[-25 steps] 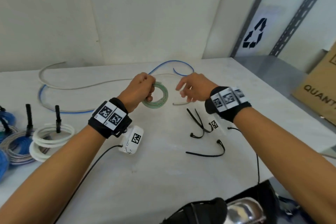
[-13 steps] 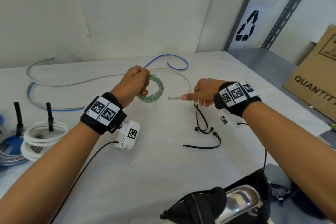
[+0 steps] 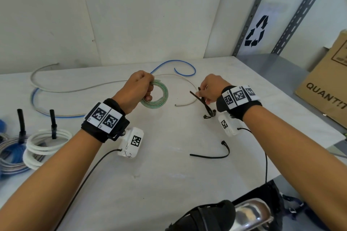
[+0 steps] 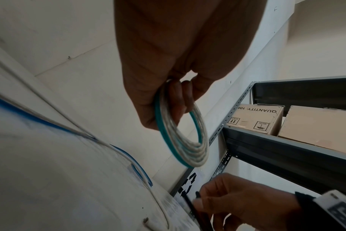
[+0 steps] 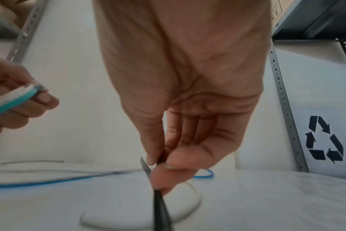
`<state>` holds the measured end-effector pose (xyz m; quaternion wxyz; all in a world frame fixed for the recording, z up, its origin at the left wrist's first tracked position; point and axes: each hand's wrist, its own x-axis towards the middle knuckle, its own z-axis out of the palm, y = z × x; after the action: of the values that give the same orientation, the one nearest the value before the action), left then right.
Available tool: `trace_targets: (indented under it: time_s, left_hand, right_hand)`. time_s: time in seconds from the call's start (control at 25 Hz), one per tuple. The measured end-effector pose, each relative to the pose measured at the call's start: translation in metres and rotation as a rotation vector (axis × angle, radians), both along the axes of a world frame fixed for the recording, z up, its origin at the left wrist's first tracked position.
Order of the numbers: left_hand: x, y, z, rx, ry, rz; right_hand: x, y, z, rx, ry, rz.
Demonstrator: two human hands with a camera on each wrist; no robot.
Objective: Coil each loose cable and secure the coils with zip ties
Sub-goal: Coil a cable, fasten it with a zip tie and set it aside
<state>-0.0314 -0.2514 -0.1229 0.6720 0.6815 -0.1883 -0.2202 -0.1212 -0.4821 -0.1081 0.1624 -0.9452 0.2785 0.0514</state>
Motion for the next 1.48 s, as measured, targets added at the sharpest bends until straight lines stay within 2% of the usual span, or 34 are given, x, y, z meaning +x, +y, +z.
trace_targets:
  time_s: [0.08,0.16,0.4,0.68,0.8,1.04,1.16,1.24,1.4,1.48]
  left_hand:
    - [0.003,0.002,0.002,-0.014,0.006,0.014]
    - [0.008,0.006,0.003,-0.034,0.015,0.029]
    - [0.015,0.011,0.008,-0.086,0.017,0.119]
    - [0.023,0.019,0.013,-0.141,-0.07,0.257]
    - [0.026,0.021,0.013,-0.15,-0.114,0.307]
    - [0.042,0.032,0.009,-0.158,-0.132,0.391]
    - [0.049,0.036,0.009,-0.181,-0.11,0.413]
    - [0.054,0.041,0.01,-0.17,-0.163,0.415]
    - [0.058,0.047,0.012,-0.173,-0.263,0.358]
    - [0.055,0.046,0.013,-0.162,-0.325,0.346]
  right_hand:
    - [0.007,-0.002,0.009,-0.015,-0.064,-0.013]
    - [0.012,-0.001,0.017,0.055,-0.138,-0.014]
    - [0.017,0.03,0.038,0.641,-0.567,0.005]
    - [0.032,0.095,0.037,0.945,-0.862,0.098]
    - [0.041,0.118,0.035,0.944,-0.922,0.24]
    - [0.06,0.137,0.011,0.923,-0.994,0.38]
    - [0.062,0.14,-0.007,0.82,-0.977,0.488]
    - [0.063,0.143,-0.012,0.777,-0.975,0.534]
    - [0.063,0.144,-0.001,0.975,-0.969,0.496]
    - [0.065,0.143,0.006,0.978,-0.937,0.459]
